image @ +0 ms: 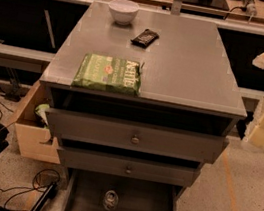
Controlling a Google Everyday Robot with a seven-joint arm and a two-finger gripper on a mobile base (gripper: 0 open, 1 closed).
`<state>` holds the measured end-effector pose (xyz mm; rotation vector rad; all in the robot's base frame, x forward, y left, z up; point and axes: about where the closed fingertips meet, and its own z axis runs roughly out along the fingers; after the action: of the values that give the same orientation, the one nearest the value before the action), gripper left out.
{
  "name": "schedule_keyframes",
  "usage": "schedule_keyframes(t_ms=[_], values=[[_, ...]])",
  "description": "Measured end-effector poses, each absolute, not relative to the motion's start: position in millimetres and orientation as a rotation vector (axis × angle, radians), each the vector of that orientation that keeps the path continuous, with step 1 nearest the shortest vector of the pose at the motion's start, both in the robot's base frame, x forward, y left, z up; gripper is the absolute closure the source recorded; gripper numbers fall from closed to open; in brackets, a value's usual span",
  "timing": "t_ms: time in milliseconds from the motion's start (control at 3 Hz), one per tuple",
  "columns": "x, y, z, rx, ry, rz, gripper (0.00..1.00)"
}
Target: Pick 7up can from bottom drawer and place on counter
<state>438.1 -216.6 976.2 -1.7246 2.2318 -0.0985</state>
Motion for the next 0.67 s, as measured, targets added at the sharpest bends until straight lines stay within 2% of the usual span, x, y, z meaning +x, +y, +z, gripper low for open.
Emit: schedule_keyframes(t_ms=[333,667], values=[[438,-217,977,-1.722,2.229,-0.100,0.00],[437,-216,961,-1.688,2.177,-0.019,0.00]])
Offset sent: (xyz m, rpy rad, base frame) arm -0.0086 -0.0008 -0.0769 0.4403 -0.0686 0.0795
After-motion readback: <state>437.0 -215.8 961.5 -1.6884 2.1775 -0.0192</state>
